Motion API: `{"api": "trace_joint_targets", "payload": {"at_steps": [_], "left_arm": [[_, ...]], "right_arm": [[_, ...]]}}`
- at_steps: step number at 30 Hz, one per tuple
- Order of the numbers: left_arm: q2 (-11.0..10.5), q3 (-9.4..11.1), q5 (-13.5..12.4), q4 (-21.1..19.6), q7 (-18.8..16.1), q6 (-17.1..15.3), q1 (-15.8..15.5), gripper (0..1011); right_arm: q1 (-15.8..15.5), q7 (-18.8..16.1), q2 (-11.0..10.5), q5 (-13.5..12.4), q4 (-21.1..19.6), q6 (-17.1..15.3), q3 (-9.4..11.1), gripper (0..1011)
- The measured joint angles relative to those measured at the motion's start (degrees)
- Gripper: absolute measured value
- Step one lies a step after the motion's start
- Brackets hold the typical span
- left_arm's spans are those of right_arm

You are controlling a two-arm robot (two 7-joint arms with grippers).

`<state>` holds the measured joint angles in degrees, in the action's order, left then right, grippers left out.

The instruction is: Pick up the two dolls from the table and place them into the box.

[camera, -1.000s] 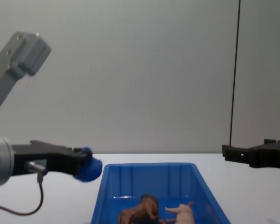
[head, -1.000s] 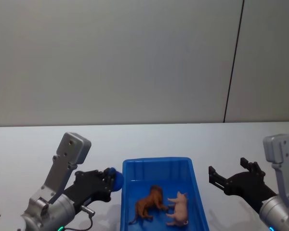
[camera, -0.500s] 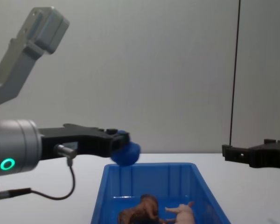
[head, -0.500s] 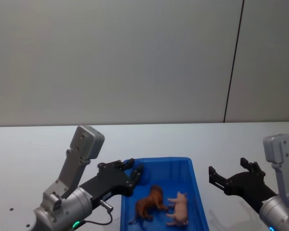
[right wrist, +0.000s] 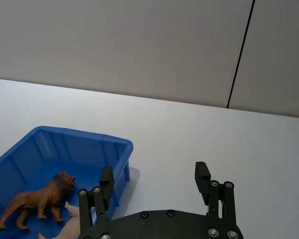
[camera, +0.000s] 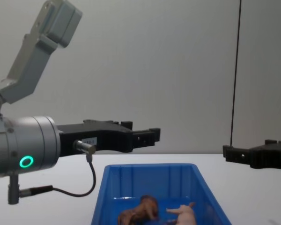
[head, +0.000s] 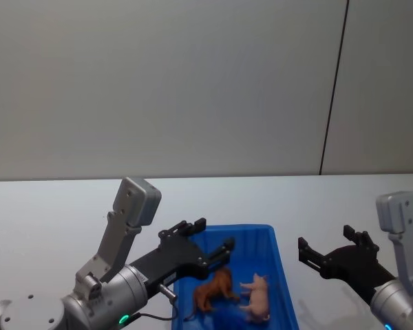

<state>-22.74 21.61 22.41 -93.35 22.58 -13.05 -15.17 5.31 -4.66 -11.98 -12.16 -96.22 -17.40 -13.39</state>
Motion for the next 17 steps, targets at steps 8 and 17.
{"api": "trace_joint_targets", "payload": {"at_steps": [8, 17], "left_arm": [[0.4, 0.2, 0.2, 0.3, 0.7, 0.5, -0.3, 897], [0.7, 0.3, 0.3, 0.4, 1.1, 0.7, -0.4, 1001]], "right_arm": [[0.0, 0.0, 0.0, 0.0, 0.0, 0.0, 0.0, 1001], [0.0, 0.0, 0.0, 0.0, 0.0, 0.0, 0.0, 1001]]}}
